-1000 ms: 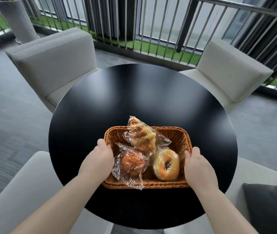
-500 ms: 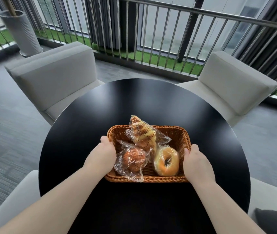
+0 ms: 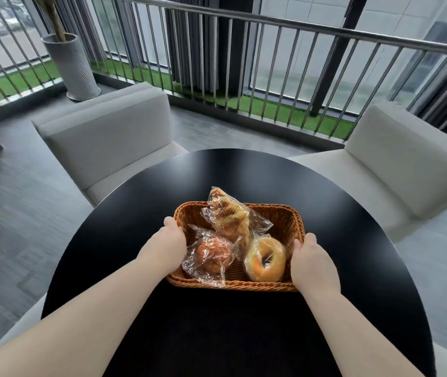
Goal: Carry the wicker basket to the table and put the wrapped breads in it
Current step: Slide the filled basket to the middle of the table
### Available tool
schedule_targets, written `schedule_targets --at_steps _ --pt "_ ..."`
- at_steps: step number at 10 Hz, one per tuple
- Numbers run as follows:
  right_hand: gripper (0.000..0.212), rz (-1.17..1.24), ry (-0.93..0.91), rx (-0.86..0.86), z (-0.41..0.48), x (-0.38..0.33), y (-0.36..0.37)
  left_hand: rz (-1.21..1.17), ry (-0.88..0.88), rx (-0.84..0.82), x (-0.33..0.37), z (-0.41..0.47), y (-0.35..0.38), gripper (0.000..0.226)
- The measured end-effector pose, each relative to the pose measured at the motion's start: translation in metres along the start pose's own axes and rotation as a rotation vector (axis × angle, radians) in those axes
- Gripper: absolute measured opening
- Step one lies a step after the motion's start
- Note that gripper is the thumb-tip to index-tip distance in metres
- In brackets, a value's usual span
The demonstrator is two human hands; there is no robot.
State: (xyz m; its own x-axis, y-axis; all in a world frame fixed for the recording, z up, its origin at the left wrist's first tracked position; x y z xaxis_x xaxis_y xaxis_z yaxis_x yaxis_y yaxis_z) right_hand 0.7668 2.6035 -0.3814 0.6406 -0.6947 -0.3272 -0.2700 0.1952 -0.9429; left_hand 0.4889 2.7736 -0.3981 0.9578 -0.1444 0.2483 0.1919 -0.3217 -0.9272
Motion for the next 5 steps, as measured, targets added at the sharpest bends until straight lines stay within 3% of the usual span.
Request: schedule_targets --at_steps 3,5 --pt "0.025 0.023 -0.052 -0.031 0.028 -0.005 -0.001 -0.075 -0.071 0.046 -0.003 0.008 0.008 0.013" --pt "0.025 0.044 -0.068 -0.028 0.031 -0.007 -0.002 -0.127 -0.188 0.080 0.000 0.005 0.003 0.029"
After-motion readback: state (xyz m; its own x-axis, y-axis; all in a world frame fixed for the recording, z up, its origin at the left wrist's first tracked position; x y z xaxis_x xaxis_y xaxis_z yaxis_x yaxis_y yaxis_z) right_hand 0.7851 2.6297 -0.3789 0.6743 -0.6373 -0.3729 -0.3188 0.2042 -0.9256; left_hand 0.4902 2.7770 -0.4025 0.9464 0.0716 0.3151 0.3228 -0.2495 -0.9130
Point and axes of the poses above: each hand's wrist, its own z-axis towards the middle knuckle, its own y-axis out of the palm, x = y × z, the point moved 6 cm from there along z, towards the middle knuckle, and after that the axes turned 1 degree about -z, right-handed, at the moved point
